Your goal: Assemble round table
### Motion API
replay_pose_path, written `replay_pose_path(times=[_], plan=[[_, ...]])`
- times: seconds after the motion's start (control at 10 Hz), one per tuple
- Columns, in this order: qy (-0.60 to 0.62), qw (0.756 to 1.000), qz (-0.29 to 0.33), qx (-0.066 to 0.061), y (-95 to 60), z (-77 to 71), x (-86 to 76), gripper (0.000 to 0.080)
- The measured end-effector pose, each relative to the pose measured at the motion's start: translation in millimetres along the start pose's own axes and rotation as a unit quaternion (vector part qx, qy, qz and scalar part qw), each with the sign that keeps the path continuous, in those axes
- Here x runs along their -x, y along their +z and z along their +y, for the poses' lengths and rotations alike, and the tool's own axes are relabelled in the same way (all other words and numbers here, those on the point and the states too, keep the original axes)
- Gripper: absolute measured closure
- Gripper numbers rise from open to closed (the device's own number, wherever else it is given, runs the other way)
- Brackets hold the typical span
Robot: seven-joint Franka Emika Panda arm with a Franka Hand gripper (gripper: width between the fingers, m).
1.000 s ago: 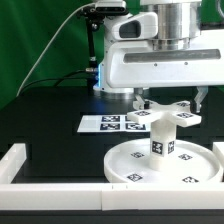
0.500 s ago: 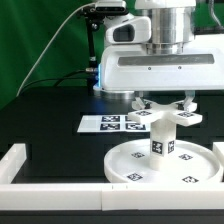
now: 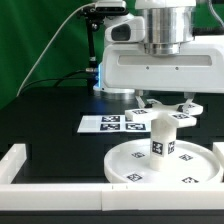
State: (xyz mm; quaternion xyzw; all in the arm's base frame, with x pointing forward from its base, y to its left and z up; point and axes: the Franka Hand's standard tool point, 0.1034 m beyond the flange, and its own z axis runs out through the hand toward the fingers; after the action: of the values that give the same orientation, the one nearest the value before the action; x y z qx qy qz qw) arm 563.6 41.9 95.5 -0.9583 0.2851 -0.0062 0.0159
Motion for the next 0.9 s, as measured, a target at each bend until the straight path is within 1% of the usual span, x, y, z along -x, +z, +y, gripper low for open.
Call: replay_pose_path(times=[0.1, 0.2, 0.4, 0.5, 0.7, 0.9], plan=[[0.073, 0.997, 0.001, 0.001, -0.1, 0.5, -0.2, 0.0357], [0.143, 0.990, -0.001, -0.002, 0.1, 0.7, -0.3, 0.0357], [0.267, 0.963, -0.007, -0.009, 0.2, 0.5, -0.5, 0.0356], [0.341, 0.940, -0.010, -0.012, 0.3, 0.2, -0.9, 0.0356], [0.436, 0.900, -0.010, -0.013, -0.1, -0.4, -1.2, 0.0356], [0.477, 0.879, -0.012, -0.014, -0.3, 0.0, -1.9, 0.0356]])
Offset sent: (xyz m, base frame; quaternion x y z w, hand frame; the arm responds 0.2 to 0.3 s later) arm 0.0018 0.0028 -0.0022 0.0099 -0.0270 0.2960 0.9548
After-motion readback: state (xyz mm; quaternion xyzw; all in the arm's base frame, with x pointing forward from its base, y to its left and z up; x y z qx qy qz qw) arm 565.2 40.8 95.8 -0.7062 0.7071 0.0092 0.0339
